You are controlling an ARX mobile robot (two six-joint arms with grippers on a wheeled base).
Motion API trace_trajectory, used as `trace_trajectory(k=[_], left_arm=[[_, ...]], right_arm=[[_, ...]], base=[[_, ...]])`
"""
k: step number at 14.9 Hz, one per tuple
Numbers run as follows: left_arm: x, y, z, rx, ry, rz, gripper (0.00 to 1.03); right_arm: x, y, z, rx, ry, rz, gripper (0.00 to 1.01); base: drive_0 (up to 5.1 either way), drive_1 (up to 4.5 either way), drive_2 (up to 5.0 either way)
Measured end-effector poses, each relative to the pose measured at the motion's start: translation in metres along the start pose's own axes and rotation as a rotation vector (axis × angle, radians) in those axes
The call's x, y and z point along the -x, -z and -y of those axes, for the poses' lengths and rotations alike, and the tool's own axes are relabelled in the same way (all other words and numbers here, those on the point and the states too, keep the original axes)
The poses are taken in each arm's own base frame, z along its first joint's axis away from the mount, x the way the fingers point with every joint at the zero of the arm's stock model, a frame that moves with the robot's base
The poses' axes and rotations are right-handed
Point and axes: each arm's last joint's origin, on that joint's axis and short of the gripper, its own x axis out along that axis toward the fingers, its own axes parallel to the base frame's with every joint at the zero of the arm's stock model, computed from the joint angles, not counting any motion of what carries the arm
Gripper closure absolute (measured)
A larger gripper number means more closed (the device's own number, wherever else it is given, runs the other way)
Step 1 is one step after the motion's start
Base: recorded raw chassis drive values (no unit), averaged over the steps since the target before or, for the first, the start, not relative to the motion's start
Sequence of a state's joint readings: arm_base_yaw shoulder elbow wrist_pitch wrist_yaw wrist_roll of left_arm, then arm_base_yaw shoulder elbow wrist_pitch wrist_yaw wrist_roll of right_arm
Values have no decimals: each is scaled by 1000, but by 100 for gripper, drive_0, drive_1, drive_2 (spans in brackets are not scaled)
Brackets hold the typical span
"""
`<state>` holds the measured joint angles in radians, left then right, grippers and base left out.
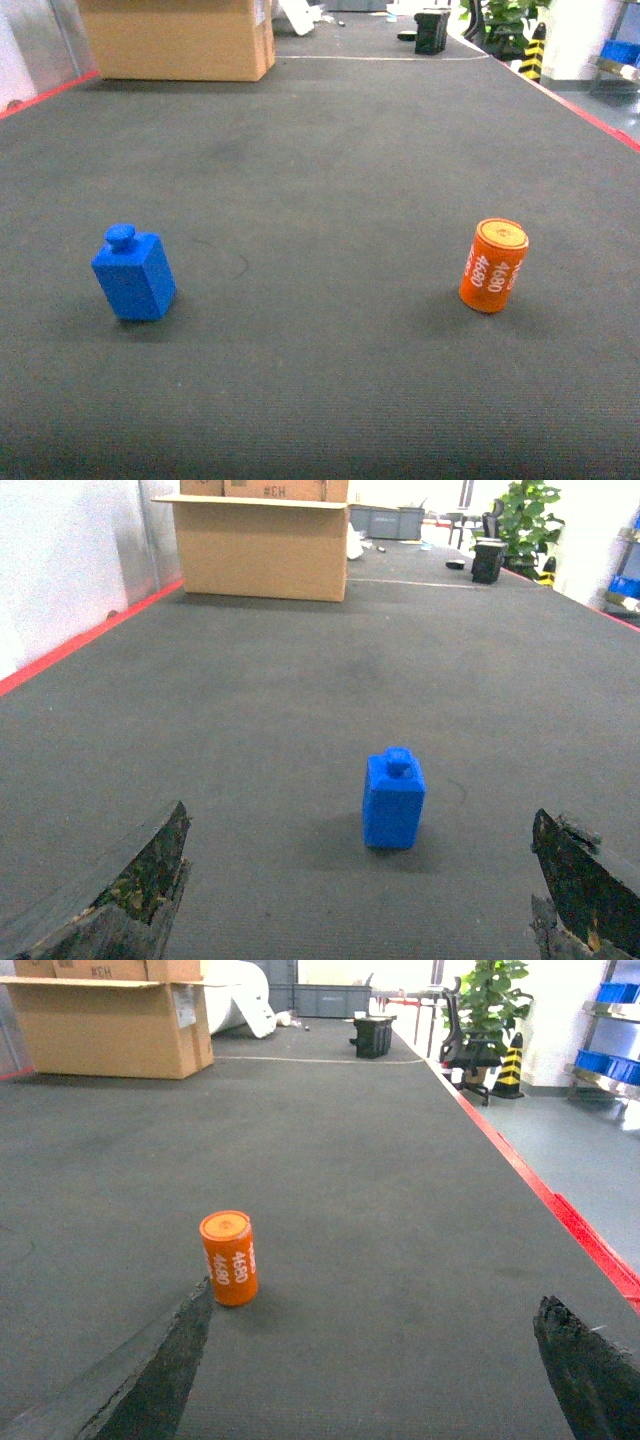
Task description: Sort blue parts and orange caps into right shelf containers
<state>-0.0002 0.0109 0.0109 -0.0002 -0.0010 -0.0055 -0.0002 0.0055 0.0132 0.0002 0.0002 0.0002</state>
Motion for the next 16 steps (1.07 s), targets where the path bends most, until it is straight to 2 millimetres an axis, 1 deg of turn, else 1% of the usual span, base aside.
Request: trace_trajectory(k=[16], left_arm=[[0,0,0,-3,0,-4,5]], right_arm=[[0,0,0,0,0,-5,3]], base=[[0,0,0]])
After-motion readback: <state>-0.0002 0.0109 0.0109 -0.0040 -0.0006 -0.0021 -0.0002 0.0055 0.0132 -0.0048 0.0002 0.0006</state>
